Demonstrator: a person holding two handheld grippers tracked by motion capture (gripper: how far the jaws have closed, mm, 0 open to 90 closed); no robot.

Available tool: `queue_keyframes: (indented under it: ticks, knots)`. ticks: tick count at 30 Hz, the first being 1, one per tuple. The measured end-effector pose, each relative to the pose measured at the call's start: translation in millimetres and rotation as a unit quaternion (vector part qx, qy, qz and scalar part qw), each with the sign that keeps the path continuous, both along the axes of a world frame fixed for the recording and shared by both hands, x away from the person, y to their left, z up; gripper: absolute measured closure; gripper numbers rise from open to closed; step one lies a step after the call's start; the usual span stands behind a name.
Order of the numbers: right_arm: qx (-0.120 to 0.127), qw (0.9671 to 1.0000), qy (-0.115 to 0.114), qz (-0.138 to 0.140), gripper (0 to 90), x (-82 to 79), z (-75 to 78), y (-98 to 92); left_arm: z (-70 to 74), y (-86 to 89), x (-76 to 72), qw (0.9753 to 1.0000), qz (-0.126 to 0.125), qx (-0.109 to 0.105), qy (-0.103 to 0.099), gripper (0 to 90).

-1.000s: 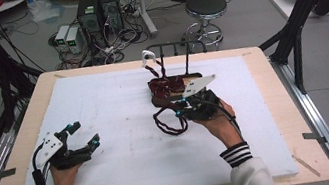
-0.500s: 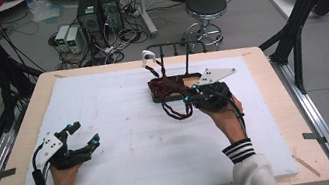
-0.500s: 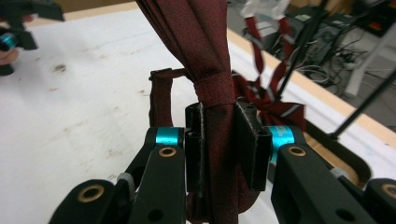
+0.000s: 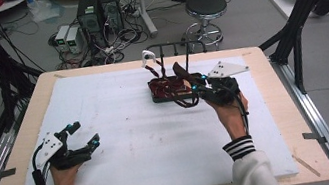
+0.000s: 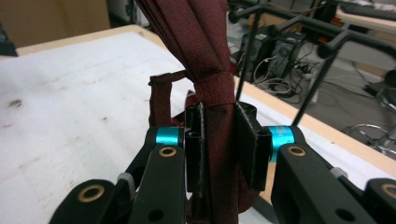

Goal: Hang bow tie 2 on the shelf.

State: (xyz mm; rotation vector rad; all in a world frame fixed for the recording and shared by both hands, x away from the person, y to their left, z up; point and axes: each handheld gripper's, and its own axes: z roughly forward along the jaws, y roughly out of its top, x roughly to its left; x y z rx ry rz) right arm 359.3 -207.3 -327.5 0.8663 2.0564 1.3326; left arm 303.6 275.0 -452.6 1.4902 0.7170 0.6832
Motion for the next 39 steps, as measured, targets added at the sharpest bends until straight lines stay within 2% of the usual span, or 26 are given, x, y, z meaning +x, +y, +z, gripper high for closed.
queue_keyframes:
  ticks: [5,14,24,34,39]
  knots:
    - [0.016,0.9995,-0.016,-0.021,74.5,0.1,2.9,-6.0,-0.1,0.0,-0.1,1.0,0.001,-0.001,0.0,13.7]
    - [0.035,0.9978,-0.031,-0.046,74.6,7.3,12.1,-17.1,-0.1,-0.1,0.0,1.0,0.0,-0.001,0.0,13.7]
    - [0.047,0.995,-0.038,-0.079,74.7,20.2,14.9,-26.1,-0.2,0.0,-0.2,1.0,0.001,-0.002,0.0,13.7]
    - [0.079,0.9899,-0.035,-0.112,74.7,33.8,7.5,-38.3,-0.2,0.4,0.0,1.0,0.001,-0.002,0.001,13.7]
    - [0.083,0.9874,-0.038,-0.129,74.7,38.1,4.4,-41.9,-0.2,0.2,0.0,1.0,0.001,-0.002,0.0,13.7]
